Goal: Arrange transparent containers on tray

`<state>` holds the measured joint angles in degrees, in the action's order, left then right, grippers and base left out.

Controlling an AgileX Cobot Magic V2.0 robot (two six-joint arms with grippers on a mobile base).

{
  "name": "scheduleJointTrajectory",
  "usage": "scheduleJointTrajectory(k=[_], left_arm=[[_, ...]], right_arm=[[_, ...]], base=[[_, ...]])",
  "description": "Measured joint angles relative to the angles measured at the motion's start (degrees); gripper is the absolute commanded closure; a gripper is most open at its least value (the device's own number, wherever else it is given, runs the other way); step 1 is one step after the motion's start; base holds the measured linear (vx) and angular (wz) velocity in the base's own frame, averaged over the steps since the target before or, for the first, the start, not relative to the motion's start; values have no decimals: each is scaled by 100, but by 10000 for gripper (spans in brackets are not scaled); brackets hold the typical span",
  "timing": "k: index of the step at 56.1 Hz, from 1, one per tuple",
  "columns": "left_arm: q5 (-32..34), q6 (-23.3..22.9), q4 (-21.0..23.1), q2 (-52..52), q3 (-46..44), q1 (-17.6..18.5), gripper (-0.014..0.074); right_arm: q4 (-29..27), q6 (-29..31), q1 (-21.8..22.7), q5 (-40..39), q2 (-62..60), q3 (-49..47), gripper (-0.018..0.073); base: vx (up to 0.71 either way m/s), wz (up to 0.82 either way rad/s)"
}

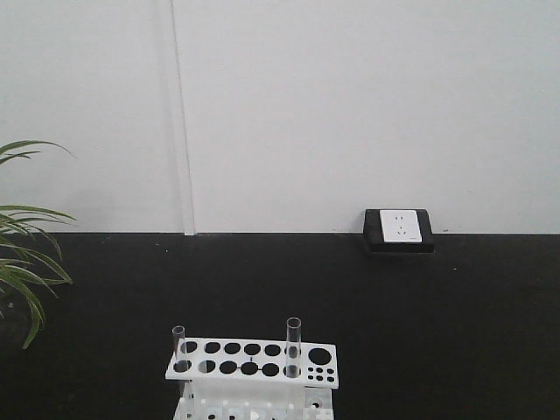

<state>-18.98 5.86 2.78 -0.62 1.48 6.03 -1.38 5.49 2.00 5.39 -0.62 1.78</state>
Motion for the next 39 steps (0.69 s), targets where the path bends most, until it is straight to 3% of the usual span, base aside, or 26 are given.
scheduleJointTrajectory(k=[20, 39], left_arm=[[66, 47, -31, 0, 4, 0, 603], [1285, 86, -91, 0, 4, 0, 603]], right_arm=[[0, 0, 0, 0, 0, 0, 571], [0, 0, 0, 0, 0, 0, 571]], base=[[0, 0], [0, 0]])
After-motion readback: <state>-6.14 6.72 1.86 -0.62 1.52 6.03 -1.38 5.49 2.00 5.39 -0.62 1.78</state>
